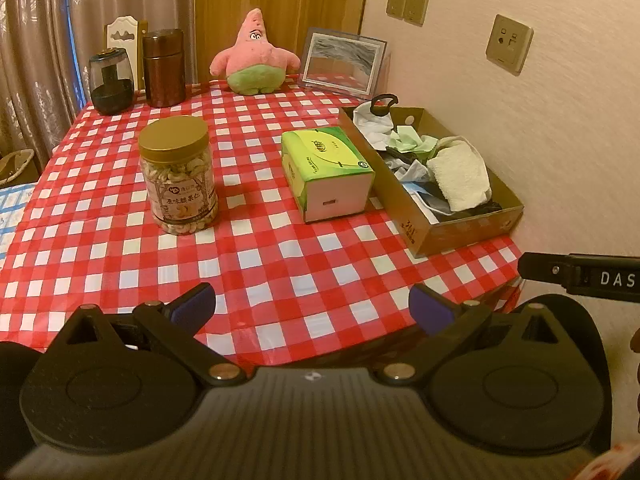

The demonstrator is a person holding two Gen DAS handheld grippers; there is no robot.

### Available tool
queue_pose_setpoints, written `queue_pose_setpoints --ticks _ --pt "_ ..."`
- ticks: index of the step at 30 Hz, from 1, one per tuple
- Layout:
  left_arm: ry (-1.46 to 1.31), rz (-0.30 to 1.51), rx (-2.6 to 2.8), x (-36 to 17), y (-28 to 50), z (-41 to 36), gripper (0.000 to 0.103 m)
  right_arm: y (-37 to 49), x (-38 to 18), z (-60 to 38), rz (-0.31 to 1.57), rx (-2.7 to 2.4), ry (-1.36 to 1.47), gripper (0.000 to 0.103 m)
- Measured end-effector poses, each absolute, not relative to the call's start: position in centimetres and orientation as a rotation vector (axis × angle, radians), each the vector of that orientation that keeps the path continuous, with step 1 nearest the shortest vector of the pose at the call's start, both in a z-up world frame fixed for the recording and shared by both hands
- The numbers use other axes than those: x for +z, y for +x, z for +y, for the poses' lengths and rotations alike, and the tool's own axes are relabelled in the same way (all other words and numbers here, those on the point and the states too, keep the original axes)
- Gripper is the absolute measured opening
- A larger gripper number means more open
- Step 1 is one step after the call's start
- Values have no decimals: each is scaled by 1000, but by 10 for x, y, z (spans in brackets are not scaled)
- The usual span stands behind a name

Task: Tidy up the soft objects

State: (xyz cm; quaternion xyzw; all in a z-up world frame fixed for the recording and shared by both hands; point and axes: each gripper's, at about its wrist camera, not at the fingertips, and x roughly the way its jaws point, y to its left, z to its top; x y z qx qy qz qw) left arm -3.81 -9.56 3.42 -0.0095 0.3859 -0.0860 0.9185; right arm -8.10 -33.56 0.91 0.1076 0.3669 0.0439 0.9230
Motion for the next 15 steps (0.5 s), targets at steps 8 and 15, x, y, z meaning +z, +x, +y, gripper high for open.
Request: queue_pose_setpoints --ticks 8,15 --pt "-21 793 -174 33 -38 -98 102 -80 9 -337 754 88 223 74" --pt "-23 793 -174 33 -38 -100 102 -80 9 -337 754 88 222 74"
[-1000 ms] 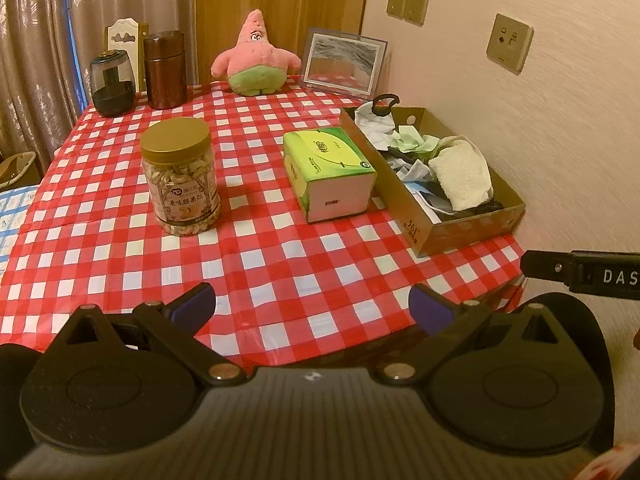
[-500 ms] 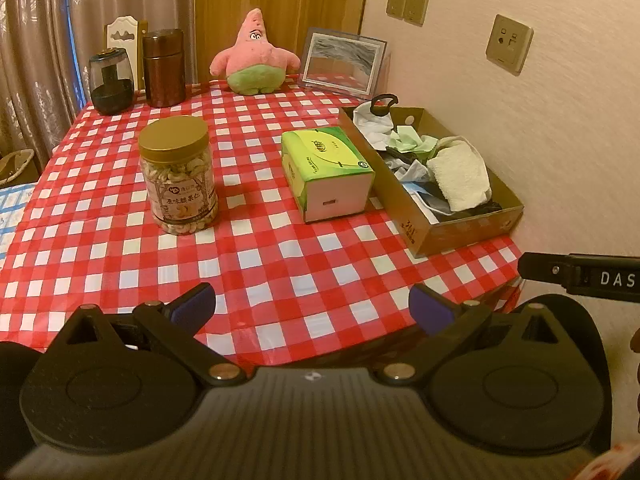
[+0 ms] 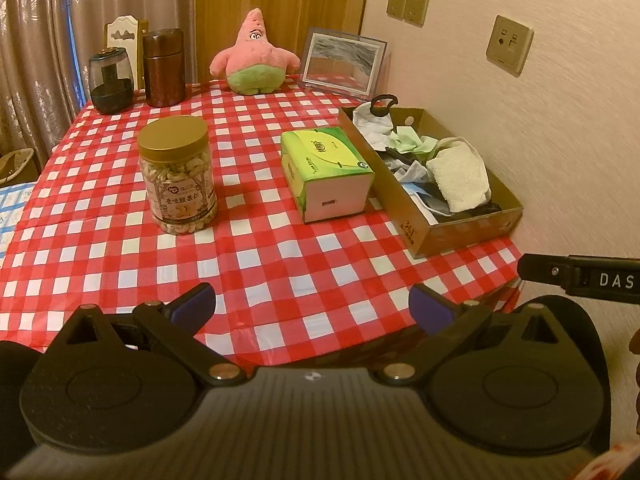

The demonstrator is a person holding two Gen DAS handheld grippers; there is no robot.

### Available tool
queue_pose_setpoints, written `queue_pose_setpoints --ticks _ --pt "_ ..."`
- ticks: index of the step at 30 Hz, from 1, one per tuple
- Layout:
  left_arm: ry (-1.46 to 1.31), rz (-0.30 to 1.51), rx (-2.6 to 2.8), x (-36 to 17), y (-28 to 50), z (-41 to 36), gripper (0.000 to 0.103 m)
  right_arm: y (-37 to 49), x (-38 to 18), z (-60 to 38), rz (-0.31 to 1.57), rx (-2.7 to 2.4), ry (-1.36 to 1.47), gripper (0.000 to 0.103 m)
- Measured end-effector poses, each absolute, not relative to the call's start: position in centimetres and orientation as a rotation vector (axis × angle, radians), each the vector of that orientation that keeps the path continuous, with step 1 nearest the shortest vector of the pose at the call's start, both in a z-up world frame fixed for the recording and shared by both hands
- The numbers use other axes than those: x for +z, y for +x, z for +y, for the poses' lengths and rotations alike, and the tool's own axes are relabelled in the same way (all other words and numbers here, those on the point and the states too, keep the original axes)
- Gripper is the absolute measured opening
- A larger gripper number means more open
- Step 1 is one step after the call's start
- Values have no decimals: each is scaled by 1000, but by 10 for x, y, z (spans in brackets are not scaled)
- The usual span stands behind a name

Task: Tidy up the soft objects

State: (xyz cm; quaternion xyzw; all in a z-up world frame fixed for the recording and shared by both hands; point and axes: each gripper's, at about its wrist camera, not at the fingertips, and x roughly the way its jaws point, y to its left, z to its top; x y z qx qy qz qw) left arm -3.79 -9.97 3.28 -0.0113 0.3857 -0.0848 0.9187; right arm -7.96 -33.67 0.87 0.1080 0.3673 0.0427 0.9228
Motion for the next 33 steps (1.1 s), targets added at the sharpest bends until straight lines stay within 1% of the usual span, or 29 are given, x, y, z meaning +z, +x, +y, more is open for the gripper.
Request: queue_pose_setpoints --ticks 33 --pt "-26 796 -174 32 -36 -100 102 -79 8 -339 752 87 223 74"
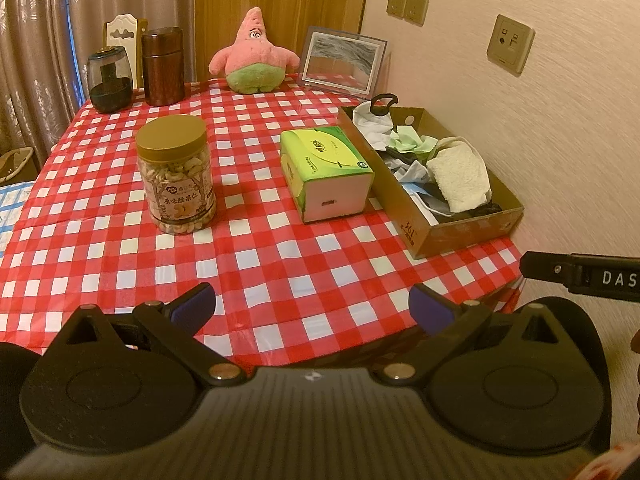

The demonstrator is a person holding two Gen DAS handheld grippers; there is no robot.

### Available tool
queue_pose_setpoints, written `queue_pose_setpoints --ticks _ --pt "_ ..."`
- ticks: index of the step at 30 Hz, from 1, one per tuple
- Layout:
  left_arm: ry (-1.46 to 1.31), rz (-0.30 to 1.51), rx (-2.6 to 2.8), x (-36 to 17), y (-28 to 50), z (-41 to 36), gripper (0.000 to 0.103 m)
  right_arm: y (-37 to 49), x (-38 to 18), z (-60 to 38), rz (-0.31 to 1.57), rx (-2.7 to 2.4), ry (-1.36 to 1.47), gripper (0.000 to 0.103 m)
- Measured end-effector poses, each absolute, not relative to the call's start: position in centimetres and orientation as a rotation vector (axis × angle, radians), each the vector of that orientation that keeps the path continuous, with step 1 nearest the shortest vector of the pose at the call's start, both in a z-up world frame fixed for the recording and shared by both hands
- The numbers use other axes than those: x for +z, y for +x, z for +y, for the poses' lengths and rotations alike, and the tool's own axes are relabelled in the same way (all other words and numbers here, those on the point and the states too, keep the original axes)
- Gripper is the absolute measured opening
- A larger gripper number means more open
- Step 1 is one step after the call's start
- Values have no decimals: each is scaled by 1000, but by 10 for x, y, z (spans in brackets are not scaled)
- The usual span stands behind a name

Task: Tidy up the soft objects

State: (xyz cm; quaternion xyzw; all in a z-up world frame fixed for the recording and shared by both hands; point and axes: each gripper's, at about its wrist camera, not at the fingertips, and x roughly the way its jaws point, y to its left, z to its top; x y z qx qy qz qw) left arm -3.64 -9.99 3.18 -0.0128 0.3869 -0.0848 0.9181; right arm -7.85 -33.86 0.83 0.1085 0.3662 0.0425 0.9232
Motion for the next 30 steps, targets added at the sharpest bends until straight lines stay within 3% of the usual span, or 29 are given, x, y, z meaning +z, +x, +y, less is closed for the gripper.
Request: queue_pose_setpoints --ticks 30 --pt "-41 784 -183 31 -35 -105 102 -78 8 -339 752 88 222 74"
